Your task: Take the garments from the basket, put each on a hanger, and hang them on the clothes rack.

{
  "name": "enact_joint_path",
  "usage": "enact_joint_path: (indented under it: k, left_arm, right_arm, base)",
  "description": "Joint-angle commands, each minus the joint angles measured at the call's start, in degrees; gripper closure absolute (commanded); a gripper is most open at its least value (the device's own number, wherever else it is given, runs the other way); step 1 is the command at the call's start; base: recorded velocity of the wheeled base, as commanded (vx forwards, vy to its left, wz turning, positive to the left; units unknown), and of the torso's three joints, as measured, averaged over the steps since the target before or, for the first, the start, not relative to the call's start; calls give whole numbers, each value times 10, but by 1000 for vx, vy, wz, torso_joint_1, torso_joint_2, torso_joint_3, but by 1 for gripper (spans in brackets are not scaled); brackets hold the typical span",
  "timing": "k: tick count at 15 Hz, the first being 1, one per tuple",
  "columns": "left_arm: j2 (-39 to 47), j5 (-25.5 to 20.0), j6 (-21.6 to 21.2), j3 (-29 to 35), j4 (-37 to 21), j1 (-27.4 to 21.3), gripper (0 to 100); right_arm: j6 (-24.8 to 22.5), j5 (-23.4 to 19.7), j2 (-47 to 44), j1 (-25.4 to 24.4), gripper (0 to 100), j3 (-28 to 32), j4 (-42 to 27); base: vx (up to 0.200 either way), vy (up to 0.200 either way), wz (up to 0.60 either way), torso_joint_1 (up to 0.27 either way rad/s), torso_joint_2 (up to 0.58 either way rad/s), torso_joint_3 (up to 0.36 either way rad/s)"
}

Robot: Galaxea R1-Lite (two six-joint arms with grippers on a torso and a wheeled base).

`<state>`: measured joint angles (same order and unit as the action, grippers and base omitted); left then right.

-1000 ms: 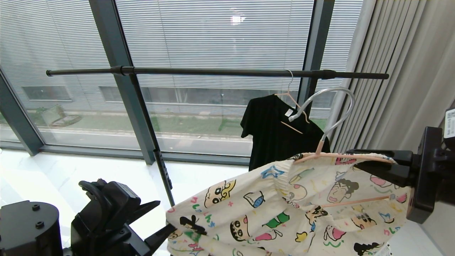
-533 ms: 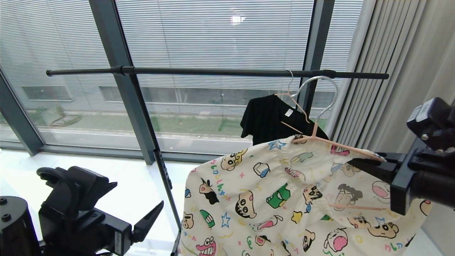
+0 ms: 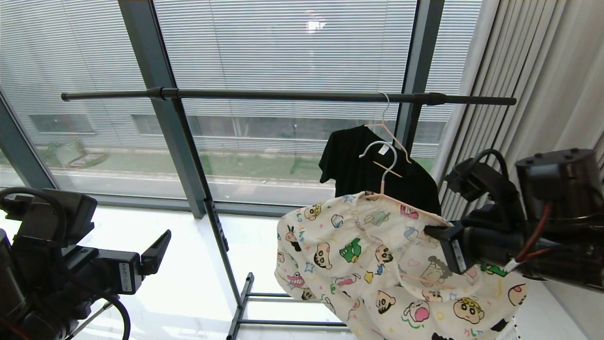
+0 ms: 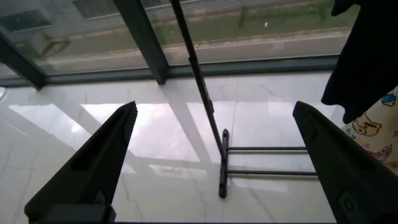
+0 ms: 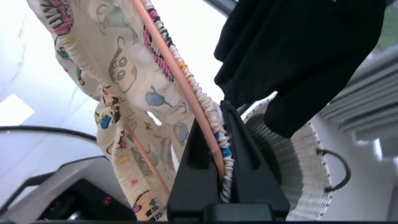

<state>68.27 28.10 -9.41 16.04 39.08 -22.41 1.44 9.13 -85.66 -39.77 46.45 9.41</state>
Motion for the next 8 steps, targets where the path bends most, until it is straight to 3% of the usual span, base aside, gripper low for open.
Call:
enact_joint_path:
  k: [1, 2, 4, 8]
  left_arm:
    - [1, 1, -4, 12, 0, 2, 0]
    - [3, 1, -8, 18, 0, 2, 0]
    - [4, 1, -20, 22, 0, 3, 0]
    - [6, 1, -25, 21, -1, 2, 0]
  right_arm:
    - [61, 26, -99, -2, 100, 70, -27]
    - [90, 29, -115, -2, 100, 99, -47]
    - [144, 83, -159, 3, 100, 168, -77]
    - [160, 102, -159, 16, 100, 192, -94]
  base:
    - [0, 0, 0, 0, 0, 0]
    - [0, 0, 0, 0, 0, 0]
    - [0, 0, 0, 0, 0, 0]
    - [0, 0, 0, 0, 0, 0]
